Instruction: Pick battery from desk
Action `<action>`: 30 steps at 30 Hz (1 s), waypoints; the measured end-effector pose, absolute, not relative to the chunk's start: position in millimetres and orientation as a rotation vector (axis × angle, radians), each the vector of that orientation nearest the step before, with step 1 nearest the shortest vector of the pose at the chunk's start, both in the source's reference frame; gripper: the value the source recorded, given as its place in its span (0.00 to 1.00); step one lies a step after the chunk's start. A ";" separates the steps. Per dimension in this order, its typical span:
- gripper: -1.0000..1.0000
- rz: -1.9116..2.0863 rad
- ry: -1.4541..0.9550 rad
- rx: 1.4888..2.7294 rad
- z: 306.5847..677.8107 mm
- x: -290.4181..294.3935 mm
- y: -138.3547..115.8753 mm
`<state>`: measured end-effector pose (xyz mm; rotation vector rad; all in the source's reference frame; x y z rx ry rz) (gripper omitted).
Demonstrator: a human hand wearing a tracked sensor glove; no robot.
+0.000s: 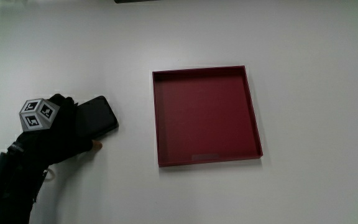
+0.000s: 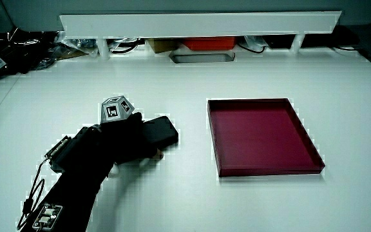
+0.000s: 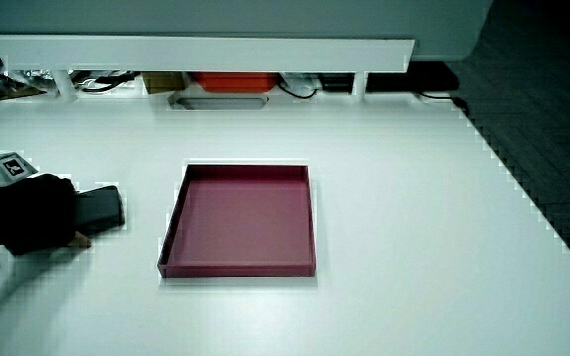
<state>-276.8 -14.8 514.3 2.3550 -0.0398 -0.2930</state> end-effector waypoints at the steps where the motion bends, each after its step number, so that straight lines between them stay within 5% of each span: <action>1: 0.57 -0.296 -0.034 2.360 513.9 -277.0 -14.4; 19: 1.00 -0.360 0.060 2.455 506.8 -277.3 -11.0; 30: 1.00 -0.445 0.268 2.561 458.7 -230.3 -21.0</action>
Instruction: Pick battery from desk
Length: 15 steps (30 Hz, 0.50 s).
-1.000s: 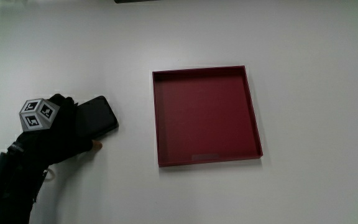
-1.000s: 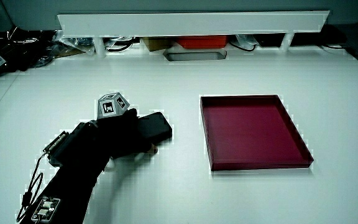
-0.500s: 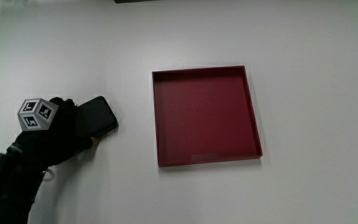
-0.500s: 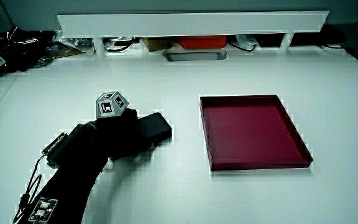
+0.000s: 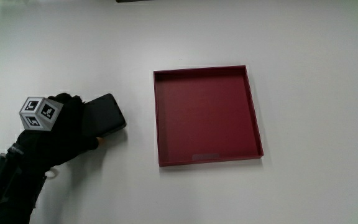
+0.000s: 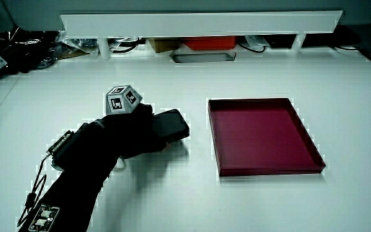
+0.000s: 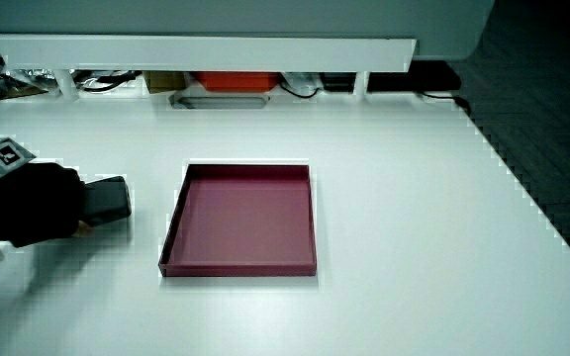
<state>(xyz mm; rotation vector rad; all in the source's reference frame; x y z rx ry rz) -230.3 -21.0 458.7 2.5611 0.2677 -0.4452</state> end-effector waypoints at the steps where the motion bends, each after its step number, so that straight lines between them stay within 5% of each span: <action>1: 1.00 -0.449 0.297 2.561 455.8 -224.7 -21.9; 15: 1.00 -0.764 0.378 2.506 447.3 -159.8 -43.3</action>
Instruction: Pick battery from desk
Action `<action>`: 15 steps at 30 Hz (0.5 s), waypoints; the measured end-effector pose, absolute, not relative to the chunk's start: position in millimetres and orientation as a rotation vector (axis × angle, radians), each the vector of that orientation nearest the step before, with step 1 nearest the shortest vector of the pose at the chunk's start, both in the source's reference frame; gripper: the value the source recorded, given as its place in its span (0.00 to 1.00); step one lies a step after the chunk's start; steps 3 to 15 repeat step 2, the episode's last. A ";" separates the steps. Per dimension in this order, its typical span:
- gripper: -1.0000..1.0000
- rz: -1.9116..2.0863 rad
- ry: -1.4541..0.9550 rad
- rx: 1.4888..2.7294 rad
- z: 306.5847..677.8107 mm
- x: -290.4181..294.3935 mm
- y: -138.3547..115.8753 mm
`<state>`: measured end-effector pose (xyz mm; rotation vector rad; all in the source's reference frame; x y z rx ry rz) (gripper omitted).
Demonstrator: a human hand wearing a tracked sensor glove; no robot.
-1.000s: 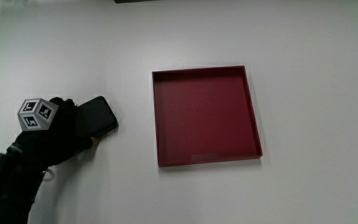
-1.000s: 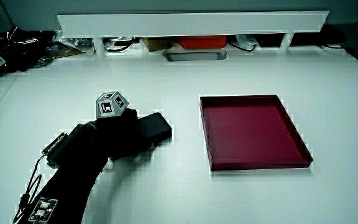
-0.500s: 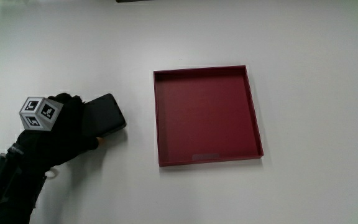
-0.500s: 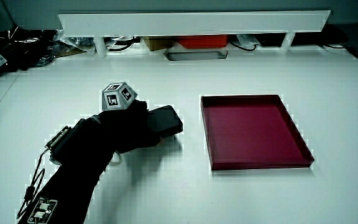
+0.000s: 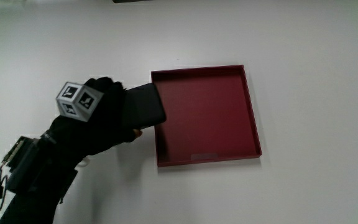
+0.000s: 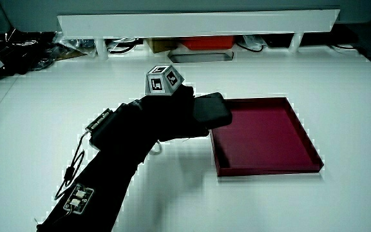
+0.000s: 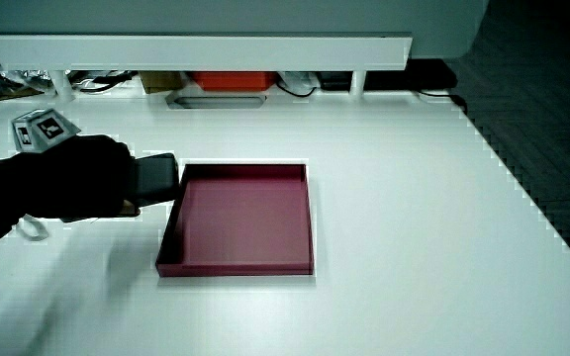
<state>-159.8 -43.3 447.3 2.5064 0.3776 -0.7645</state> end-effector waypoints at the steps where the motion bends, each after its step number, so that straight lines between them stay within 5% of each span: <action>1: 1.00 -0.749 0.402 2.530 445.3 -154.4 -44.6; 15: 1.00 -0.713 0.431 2.545 442.1 -148.6 -46.1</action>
